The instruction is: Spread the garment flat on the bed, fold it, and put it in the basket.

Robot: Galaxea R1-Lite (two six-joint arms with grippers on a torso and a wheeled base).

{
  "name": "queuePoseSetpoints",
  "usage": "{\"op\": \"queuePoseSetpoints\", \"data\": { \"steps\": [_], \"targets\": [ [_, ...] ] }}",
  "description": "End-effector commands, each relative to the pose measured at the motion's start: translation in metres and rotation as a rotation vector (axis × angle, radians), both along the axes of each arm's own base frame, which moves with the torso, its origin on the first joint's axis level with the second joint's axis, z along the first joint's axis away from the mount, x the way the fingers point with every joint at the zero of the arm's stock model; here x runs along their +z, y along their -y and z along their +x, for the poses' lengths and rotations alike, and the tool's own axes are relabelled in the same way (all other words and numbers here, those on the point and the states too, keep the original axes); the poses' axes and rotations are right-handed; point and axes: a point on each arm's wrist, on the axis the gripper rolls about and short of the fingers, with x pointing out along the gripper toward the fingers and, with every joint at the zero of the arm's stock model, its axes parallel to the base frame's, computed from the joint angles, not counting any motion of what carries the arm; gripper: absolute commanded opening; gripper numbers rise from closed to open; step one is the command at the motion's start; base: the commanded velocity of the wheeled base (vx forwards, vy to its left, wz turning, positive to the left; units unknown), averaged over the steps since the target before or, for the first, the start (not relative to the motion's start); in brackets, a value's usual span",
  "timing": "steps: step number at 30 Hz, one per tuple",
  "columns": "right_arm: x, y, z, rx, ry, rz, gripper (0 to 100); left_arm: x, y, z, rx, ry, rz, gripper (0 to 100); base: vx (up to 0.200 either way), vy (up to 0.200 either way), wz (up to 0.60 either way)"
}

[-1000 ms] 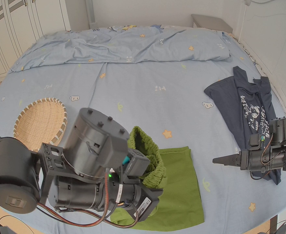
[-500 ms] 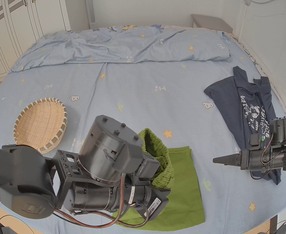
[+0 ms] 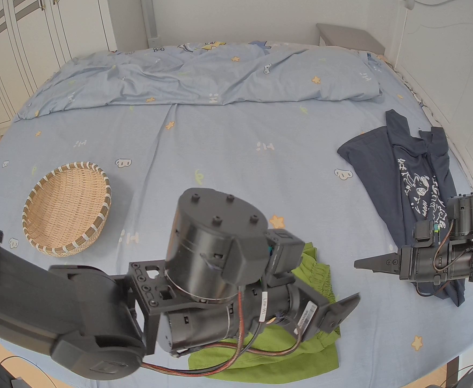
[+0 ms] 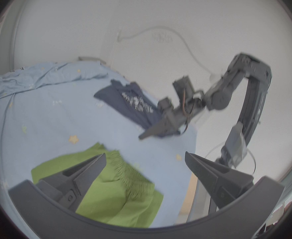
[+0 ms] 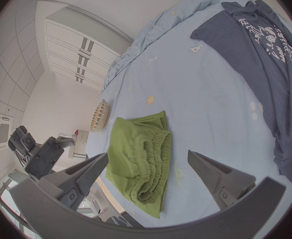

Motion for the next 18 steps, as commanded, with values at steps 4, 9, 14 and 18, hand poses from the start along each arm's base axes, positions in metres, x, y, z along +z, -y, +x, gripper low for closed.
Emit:
{"op": "queuePoseSetpoints", "data": {
  "steps": [4, 9, 14, 18],
  "targets": [
    [0.001, 0.006, 0.003, -0.026, 0.007, 0.002, 100, -0.036, 0.009, 0.013, 0.024, -0.052, -0.216, 100, 0.0, 0.0, 0.0],
    [0.004, 0.006, 0.002, -0.024, 0.016, 0.005, 100, -0.043, -0.02, 0.036, 0.15, -0.13, -0.202, 100, 0.0, 0.0, 0.0],
    [0.021, 0.005, -0.011, -0.009, 0.075, 0.024, 100, -0.05, -0.081, 0.064, 0.399, -0.379, -0.226, 100, 0.0, 0.0, 0.0],
    [0.029, 0.0, -0.021, 0.019, 0.11, 0.032, 100, -0.063, -0.127, 0.068, 0.454, -0.513, -0.236, 100, 0.0, 0.0, 0.0]
  ]
}}
